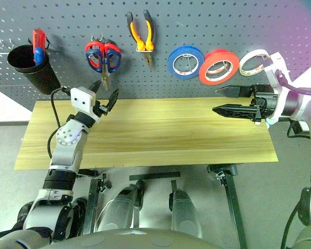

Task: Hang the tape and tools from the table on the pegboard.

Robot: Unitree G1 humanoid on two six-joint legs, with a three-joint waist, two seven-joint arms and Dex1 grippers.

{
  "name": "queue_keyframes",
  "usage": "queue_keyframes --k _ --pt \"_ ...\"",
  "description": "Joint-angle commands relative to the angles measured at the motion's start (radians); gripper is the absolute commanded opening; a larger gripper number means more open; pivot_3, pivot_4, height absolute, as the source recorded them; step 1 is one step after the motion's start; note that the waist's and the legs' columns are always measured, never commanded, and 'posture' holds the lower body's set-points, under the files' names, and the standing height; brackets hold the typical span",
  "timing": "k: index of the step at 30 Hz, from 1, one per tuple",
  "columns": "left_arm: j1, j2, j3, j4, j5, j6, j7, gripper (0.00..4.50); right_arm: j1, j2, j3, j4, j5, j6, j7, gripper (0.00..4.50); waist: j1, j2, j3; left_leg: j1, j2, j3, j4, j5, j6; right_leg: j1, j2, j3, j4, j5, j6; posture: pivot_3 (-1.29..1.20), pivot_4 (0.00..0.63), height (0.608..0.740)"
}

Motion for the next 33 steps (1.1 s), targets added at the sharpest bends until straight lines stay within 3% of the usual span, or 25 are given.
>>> queue_keyframes --k 1,17,24,33 --pt "0.006 0.019 0.016 -0.010 0.005 -0.028 0.009 4.47 -0.011 -0.002 -0.021 -0.025 0.017 0.002 -0.005 4.50 -0.007 0.000 0.000 0.000 0.000 0.000 0.000 0.000 0.000 0.000 0.000 0.000 0.000 0.000 0.000 -0.11 0.250 0.740" --pt "0.296 0.049 0.048 -0.436 -0.090 0.219 0.000 4.47 -0.062 0.040 0.016 0.002 0.015 -0.006 0.012 4.50 -0.011 0.001 -0.001 0.000 0.000 0.000 0.000 -0.001 0.002 0.000 0.000 0.002 0.000 0.000 0.000 -0.05 0.258 0.740" --pt "0.350 0.064 0.112 -0.445 -0.101 0.275 0.050 4.47 -0.088 0.058 0.041 0.021 0.008 -0.016 0.026 4.50 -0.008 0.001 -0.001 0.000 0.000 0.000 -0.001 -0.001 0.002 0.000 0.000 0.002 0.000 0.000 0.000 -0.03 0.268 0.740" --pt "0.345 0.072 0.226 -0.304 -0.147 0.356 0.107 4.47 -0.122 0.080 0.073 0.017 0.010 -0.008 0.038 4.50 -0.008 0.001 -0.001 0.000 0.000 0.000 -0.001 -0.002 0.003 -0.001 0.000 0.003 0.000 0.000 0.000 -0.02 0.283 0.740"
